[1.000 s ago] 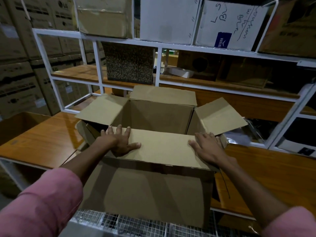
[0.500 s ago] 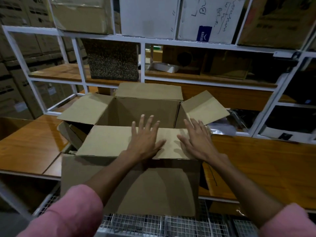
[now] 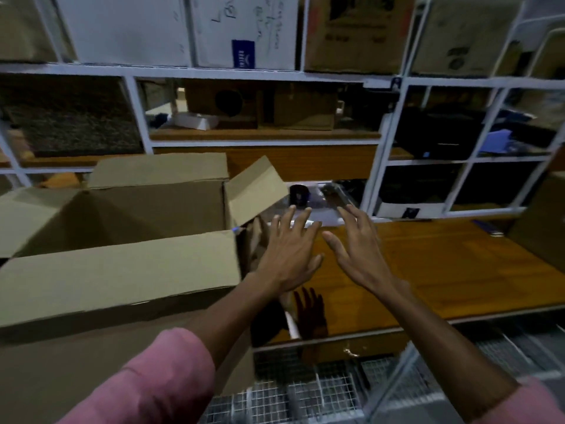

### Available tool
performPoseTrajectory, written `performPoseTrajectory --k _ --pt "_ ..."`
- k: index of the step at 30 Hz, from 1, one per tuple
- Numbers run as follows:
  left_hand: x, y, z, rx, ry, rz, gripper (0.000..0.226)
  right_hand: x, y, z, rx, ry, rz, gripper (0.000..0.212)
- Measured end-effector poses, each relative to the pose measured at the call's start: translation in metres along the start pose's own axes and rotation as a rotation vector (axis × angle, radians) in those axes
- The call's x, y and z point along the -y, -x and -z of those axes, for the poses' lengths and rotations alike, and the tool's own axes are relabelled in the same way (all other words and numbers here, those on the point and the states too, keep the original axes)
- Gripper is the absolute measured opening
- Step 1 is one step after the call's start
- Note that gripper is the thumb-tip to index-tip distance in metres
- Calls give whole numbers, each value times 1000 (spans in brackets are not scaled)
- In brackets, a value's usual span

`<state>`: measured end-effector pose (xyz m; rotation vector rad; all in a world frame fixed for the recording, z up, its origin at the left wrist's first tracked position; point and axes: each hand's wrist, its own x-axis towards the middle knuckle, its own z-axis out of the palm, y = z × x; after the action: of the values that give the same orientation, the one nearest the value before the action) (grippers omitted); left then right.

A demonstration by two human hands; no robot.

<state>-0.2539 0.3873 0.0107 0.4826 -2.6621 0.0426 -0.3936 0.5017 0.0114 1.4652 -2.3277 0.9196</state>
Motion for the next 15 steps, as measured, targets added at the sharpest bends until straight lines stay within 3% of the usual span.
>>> performPoseTrajectory --k 15 --pt "-231 -153 -125 192 49 -122 73 -302 80 132 39 89 -378 72"
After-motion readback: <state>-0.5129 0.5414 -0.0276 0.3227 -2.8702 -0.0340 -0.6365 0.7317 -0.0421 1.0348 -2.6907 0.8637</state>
